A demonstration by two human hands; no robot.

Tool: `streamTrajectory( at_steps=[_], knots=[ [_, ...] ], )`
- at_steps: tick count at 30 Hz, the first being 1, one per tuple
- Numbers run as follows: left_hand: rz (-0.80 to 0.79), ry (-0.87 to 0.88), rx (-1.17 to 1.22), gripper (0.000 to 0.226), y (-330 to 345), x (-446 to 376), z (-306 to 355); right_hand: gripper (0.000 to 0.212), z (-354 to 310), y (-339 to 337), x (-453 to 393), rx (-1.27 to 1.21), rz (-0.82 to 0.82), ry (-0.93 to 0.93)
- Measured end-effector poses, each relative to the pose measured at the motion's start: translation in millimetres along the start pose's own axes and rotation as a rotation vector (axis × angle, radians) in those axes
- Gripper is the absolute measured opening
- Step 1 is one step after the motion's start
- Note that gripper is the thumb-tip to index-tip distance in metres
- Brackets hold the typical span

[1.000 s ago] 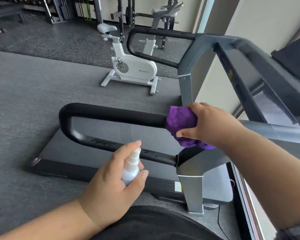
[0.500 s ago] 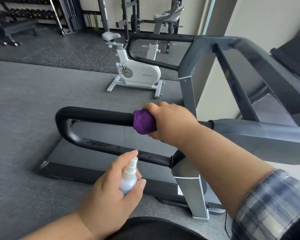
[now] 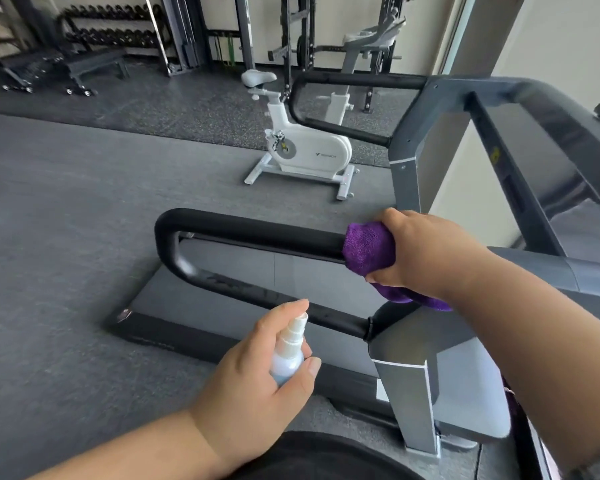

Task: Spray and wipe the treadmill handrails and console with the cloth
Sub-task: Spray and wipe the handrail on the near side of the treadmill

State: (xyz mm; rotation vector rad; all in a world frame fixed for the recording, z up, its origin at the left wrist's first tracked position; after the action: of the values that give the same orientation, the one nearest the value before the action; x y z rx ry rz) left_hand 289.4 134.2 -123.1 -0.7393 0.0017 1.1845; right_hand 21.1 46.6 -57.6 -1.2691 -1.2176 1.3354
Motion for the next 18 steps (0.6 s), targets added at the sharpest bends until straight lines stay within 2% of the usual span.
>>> streamTrajectory(
  at_steps=[6, 18],
  knots=[
    [-0.001, -0.058, 0.012, 0.06, -3.7, 0.9, -7.1, 0.064, -23.6, 0.4, -18.1, -0.002, -0.006, -0.054],
    [-0.048, -0.077, 0.114, 0.058, -5.6, -21.5, -19.7, 0.074, -62.1, 5.7, -32.2, 0.039, 0.013, -0.045]
  ],
)
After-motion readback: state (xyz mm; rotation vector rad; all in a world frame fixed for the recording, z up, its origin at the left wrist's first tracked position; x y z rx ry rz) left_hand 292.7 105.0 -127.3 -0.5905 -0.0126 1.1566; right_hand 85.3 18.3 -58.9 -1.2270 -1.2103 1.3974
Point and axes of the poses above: each hand's wrist, its own x-axis away from the middle knuckle, its own y-axis out of the palm, z = x × y, the point moved 3 cm from there along -x, towards the middle knuckle, and after that the axes turned 1 degree about y, right-handed, at the moved point
